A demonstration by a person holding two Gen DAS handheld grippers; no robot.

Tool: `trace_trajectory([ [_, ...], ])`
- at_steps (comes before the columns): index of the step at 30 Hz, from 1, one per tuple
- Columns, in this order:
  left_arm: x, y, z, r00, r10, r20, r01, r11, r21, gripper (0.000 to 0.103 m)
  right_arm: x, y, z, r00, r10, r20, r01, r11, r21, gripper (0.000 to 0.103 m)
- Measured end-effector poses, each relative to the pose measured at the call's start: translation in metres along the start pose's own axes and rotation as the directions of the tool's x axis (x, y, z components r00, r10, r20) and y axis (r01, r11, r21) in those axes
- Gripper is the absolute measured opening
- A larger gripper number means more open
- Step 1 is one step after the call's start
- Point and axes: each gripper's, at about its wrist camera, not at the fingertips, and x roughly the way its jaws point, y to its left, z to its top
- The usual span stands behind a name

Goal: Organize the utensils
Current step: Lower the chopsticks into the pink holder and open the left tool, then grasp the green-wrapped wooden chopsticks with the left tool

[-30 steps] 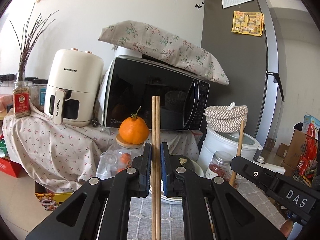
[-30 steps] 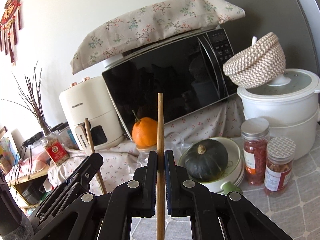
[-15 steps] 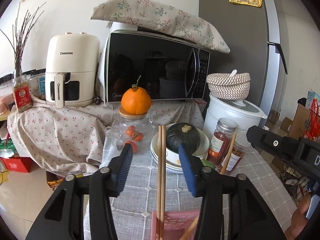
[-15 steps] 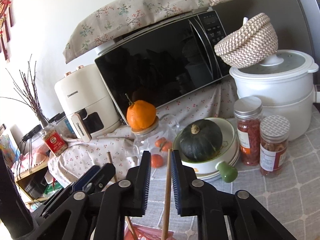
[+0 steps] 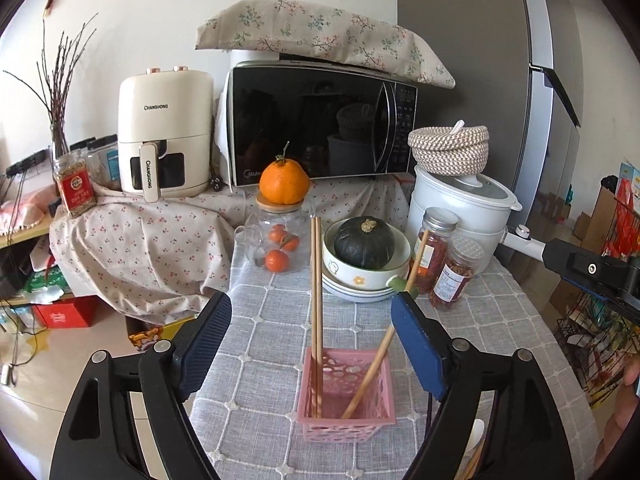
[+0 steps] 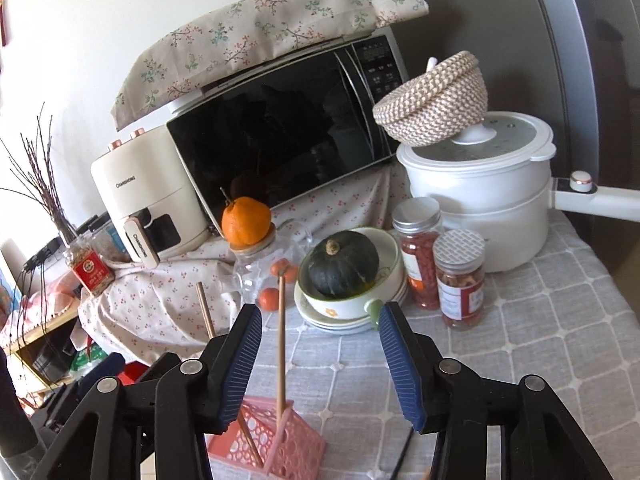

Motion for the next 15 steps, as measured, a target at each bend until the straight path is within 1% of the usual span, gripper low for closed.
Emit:
trace_trajectory([
  [5, -0.023, -0.016, -0.008, 0.999, -0.035, -0.038, 0.037, 0.999, 0.037, 0.092, -0.023, -0.017, -0.011, 0.998, -0.044, -0.051, 0.045, 0.999, 0.015, 0.069],
  [9, -0.032, -0.031, -0.019, 0.994, -0.064, -0.092, 0.071, 0.995, 0.068, 0.093, -0.037, -0.033, -0.020, 0.993, -0.084, -0.084, 0.086, 0.996, 0.020, 0.073],
  [13, -0.034, -0.042, -0.033, 0.980, -0.106, -0.166, 0.118, 0.991, 0.065, 0.093, -0.045, -0.050, -0.029, 0.987, -0.103, -0.123, 0.109, 0.993, 0.043, 0.077],
  [15, -0.032, -0.048, -0.041, 0.967, -0.156, -0.200, 0.171, 0.984, 0.057, 0.093, -0.046, -0.057, -0.037, 0.981, -0.122, -0.151, 0.129, 0.991, 0.036, 0.083],
])
